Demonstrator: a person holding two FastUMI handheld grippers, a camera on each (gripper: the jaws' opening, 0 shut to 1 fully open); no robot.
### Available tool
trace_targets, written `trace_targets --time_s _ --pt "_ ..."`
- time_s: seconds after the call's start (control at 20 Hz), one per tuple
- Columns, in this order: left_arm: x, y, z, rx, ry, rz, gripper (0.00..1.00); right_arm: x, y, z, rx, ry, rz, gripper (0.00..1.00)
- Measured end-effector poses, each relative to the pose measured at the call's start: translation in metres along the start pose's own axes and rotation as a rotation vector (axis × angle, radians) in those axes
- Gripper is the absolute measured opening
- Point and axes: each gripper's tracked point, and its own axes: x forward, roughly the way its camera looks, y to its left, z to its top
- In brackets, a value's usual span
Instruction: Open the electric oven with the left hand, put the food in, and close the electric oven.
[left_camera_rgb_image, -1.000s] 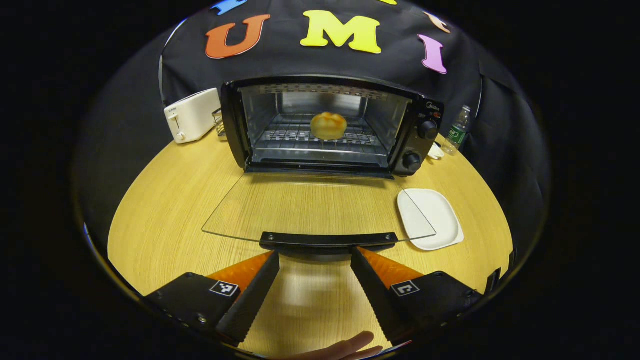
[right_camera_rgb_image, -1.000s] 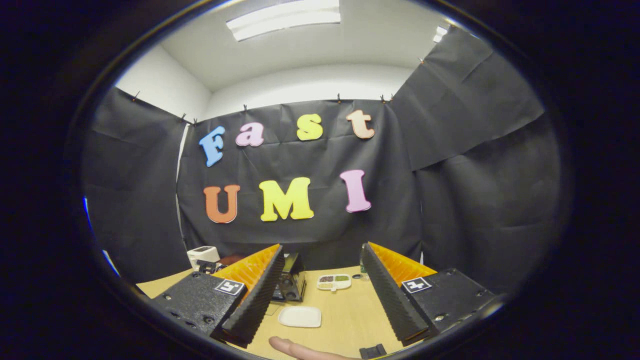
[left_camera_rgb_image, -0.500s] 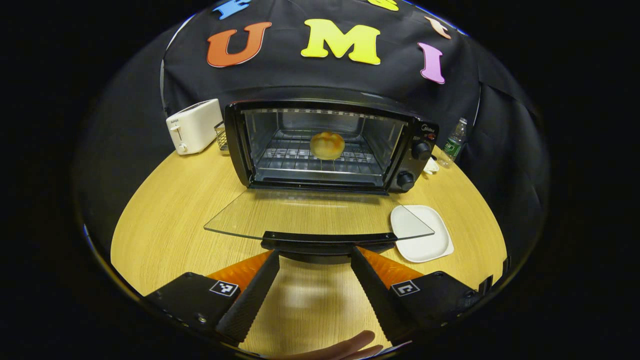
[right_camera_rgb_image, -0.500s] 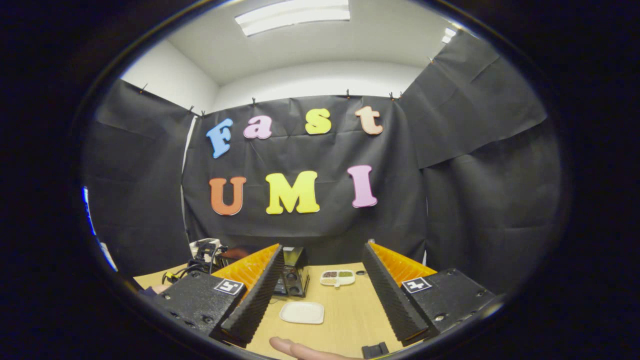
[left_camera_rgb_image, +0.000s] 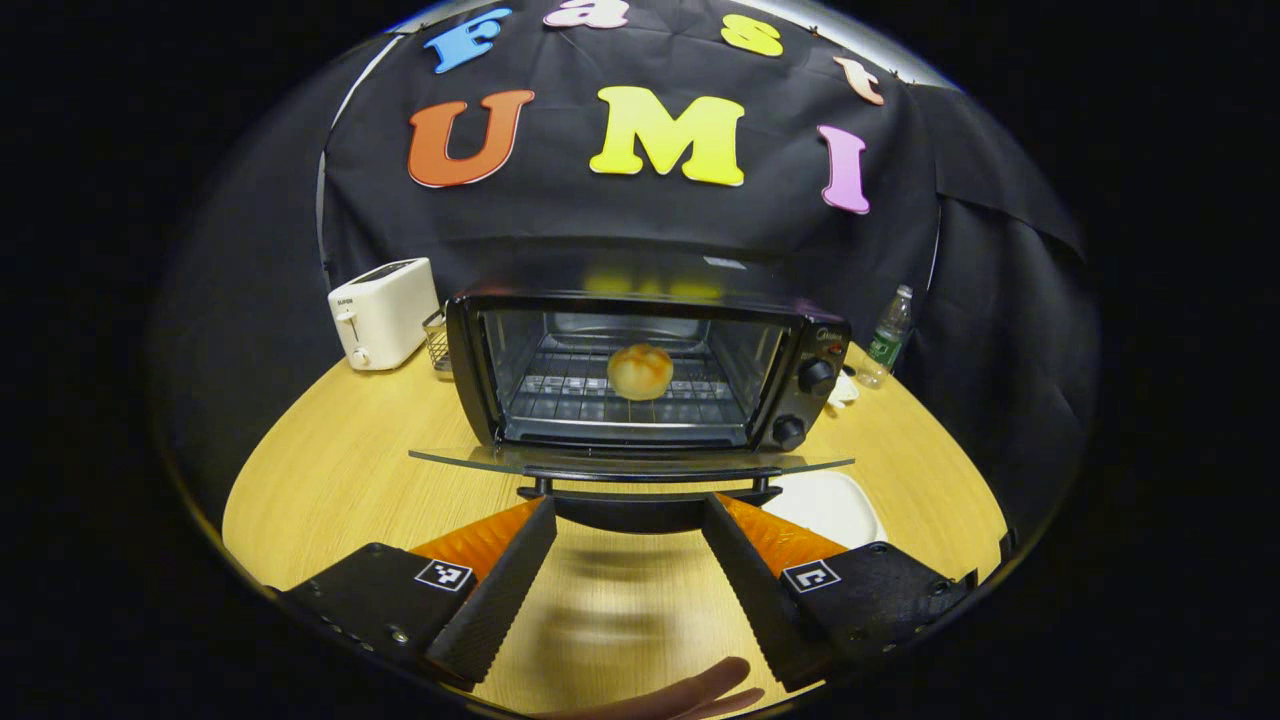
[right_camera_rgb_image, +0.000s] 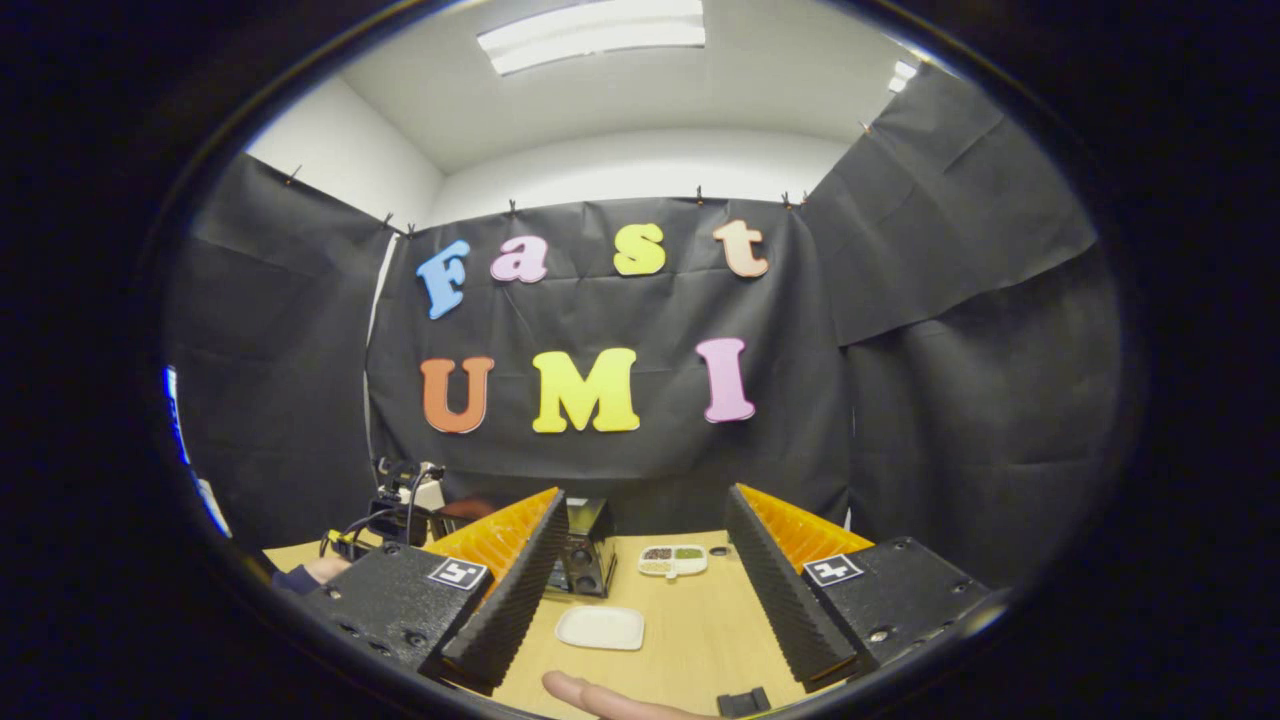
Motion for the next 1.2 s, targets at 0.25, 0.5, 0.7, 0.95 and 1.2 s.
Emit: trace_targets --time_s 0.25,0.5,0.7,0.95,1.2 --pt "0.020 0.008 0.013 -0.060 -0.085 -0.003 0.98 0.000 -0.008 -0.004 -0.007 0.015 -0.012 0.96" --pt "0.026 0.021 0.018 -0.074 -0.106 0.036 0.95 0.001 -0.009 -0.008 0.009 0.018 0.005 0.96" --pt "-0.005 0.009 0.036 -0.063 -0.191 -0.003 0.94 0.003 -0.018 -0.012 0.017 0.030 -0.020 0.96" --pt "-0.058 -0.010 0.068 -0.016 -0.309 -0.034 0.94 0.002 -0.022 -0.014 0.020 0.034 -0.037 0.96" --pt "-0.127 -0.032 0.115 0.043 -0.447 -0.068 0.94 0.001 -0.024 -0.016 0.022 0.039 -0.047 0.96"
